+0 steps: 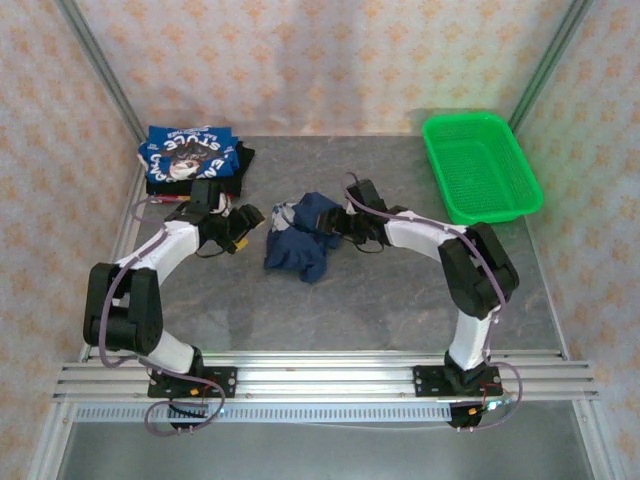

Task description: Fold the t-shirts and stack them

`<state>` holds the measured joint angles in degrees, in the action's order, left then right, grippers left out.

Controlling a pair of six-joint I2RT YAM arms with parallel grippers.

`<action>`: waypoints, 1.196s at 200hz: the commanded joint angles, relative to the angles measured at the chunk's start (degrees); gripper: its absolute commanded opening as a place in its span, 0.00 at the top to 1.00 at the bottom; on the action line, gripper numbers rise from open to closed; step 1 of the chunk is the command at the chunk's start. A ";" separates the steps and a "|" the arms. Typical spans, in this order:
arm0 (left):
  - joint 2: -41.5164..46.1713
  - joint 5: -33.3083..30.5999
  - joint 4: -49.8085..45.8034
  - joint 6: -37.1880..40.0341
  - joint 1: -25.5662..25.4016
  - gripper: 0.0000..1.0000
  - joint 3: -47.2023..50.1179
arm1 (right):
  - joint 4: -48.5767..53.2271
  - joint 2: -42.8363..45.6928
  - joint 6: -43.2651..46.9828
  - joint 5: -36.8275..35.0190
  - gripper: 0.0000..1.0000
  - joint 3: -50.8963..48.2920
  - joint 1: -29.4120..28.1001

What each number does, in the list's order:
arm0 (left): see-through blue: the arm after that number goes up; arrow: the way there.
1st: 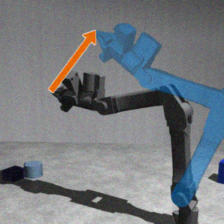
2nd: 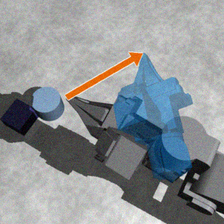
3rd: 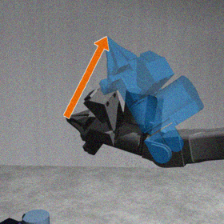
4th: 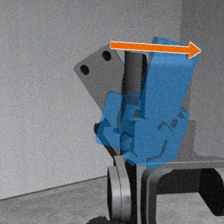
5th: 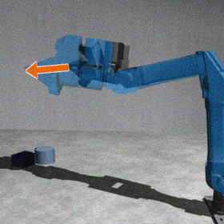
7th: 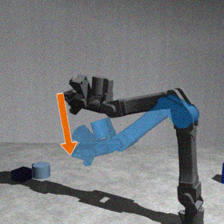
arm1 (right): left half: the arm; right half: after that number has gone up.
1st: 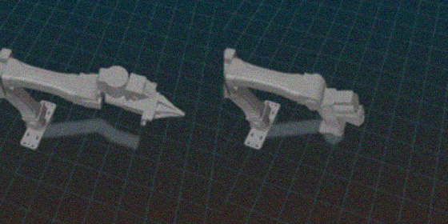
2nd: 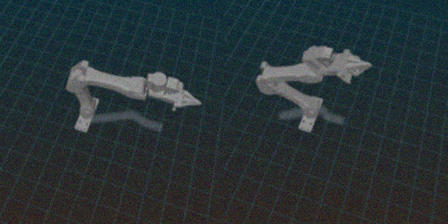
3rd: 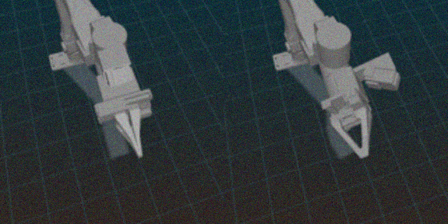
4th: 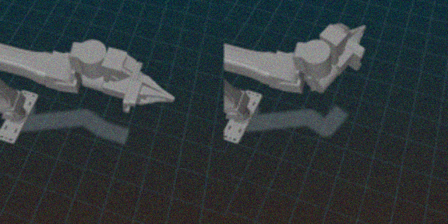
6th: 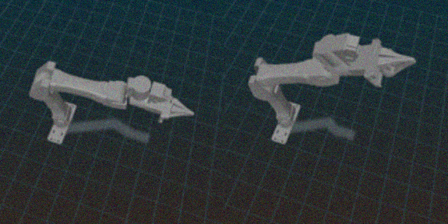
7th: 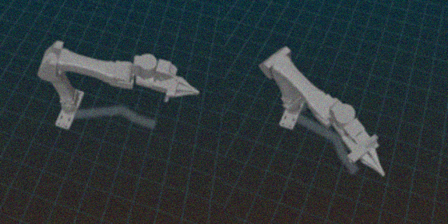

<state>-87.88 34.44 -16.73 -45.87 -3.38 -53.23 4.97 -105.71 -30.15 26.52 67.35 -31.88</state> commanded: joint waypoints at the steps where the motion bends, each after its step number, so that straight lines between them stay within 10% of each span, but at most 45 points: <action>1: -2.39 2.48 5.39 -0.05 -0.10 0.31 1.24 | -2.10 -1.58 -0.54 0.86 0.34 2.73 -0.64; 90: -9.65 3.62 8.64 0.78 -3.30 0.37 1.68 | 1.48 -5.76 -1.02 -0.84 0.47 7.65 -0.64; 135: -11.56 3.75 9.01 0.43 -5.53 0.64 -0.18 | 1.59 -3.05 -0.96 -2.58 1.00 7.74 -0.64; 169: -7.41 1.84 1.97 3.86 -5.50 0.93 -5.98 | 5.37 3.80 0.65 -5.24 1.00 8.91 -0.65; 239: 3.22 -9.11 -19.57 14.54 -3.37 0.98 -28.76 | 10.56 19.19 3.11 -13.48 1.00 15.05 0.37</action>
<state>-88.25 31.59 -25.85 -37.56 -7.70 -73.80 13.41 -91.46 -29.06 17.41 78.06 -32.27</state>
